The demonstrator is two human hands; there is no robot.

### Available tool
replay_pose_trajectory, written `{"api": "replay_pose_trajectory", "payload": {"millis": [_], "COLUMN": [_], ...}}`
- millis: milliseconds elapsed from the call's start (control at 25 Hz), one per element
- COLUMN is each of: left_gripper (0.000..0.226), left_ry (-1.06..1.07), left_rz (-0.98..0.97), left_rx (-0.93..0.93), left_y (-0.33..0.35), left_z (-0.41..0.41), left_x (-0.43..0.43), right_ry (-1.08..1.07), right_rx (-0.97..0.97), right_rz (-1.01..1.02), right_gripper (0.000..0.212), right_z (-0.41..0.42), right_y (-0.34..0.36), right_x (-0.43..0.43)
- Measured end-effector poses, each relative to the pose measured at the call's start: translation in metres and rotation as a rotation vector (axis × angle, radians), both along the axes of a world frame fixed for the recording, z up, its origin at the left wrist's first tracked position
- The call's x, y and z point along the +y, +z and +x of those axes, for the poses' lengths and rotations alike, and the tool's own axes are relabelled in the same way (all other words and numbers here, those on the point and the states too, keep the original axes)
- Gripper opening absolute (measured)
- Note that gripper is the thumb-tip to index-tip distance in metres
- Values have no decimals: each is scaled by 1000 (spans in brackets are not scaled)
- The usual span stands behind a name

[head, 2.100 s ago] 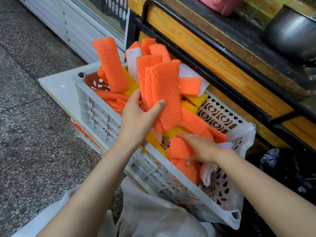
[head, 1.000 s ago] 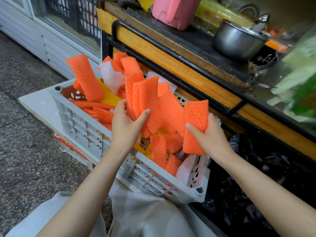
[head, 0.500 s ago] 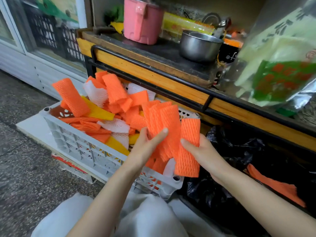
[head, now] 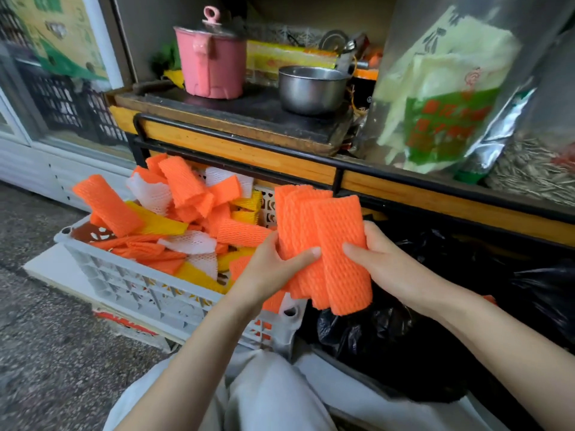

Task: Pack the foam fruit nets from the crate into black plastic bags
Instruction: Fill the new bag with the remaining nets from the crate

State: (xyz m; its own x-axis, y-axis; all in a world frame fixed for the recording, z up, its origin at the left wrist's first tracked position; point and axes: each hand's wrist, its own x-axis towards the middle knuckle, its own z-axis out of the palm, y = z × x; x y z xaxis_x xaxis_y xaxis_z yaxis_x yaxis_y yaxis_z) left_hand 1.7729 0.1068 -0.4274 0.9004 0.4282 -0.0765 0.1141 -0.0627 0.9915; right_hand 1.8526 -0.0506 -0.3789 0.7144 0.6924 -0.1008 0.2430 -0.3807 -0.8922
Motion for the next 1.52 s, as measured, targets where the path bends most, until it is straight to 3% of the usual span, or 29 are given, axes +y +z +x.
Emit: {"api": "replay_pose_trajectory", "payload": {"millis": [120, 240, 280, 400, 560, 760, 920, 1000, 1160, 1200, 1360, 1520], "left_gripper": [60, 28, 33, 75, 94, 79, 82, 85, 85, 87, 73, 71], "left_ry": [-104, -104, -64, 43, 27, 135, 100, 96, 81, 41, -303, -396], "left_rz": [-24, -11, -2, 28, 104, 255, 244, 322, 658, 773, 1164, 1463], "left_rx": [-10, -67, -79, -77, -132, -240, -350, -370, -369, -350, -101, 109], "left_y": [8, 11, 11, 8, 19, 43, 63, 66, 60, 56, 37, 19], "left_z": [-1, 6, 11, 28, 49, 81, 99, 109, 125, 129, 144, 160], "left_x": [-19, -44, -51, -66, -99, -126, -136, -148, -175, -179, -186, -188], "right_ry": [-47, -61, -61, -43, -141, -160, -235, -256, -517, -582, -800, -908], "right_rx": [-278, -394, -398, -369, -403, -384, -742, -776, -587, -523, -298, -307], "right_rz": [-142, -160, -159, -134, -39, 59, -632, -783, -494, -405, -178, -51], "right_gripper": [33, 31, 34, 45, 43, 50, 64, 53, 9, 7, 35, 35], "right_z": [3, -3, -3, -2, 9, 35, 64, 69, 78, 85, 104, 104], "right_y": [-7, -16, -17, -11, -7, -4, -14, -23, -30, -27, -14, -1], "right_x": [-12, -20, -25, -45, -76, -116, -164, -182, -204, -209, -221, -217]}}
